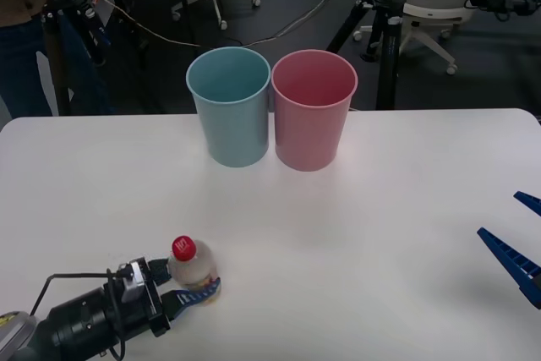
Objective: Grasp the object on the table and drop it into the matching bin: aluminum can to the light blue bin, PET bottle to the pink bin.
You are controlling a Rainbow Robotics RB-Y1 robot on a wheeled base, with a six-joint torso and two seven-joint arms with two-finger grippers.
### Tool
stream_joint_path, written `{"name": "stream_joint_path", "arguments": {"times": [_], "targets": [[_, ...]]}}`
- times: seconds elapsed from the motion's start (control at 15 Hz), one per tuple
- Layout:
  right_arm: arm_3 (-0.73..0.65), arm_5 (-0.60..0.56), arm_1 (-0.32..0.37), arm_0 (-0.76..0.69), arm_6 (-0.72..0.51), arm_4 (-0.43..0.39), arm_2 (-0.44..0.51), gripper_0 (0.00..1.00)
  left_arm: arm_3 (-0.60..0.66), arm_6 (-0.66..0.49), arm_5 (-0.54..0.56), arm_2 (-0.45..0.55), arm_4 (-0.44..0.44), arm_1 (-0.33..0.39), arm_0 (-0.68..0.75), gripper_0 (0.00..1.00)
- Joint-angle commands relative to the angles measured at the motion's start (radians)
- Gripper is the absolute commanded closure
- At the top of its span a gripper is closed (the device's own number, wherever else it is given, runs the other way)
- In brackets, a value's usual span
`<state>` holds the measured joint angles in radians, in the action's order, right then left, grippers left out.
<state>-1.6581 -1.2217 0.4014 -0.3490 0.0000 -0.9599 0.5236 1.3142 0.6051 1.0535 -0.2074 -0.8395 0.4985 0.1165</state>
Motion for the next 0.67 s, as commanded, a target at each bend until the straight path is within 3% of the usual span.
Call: {"name": "stream_joint_path", "arguments": {"times": [0.07,0.67], "targets": [[0.000,0.000,0.000,0.000,0.000,0.000,0.000,0.00,0.000,-0.015,0.013,0.010,0.002,0.000,0.000,1.00],[0.000,0.000,0.000,0.000,0.000,0.000,0.000,0.00,0.057,-0.059,0.051,0.074,0.011,0.038,0.049,1.00]]}}
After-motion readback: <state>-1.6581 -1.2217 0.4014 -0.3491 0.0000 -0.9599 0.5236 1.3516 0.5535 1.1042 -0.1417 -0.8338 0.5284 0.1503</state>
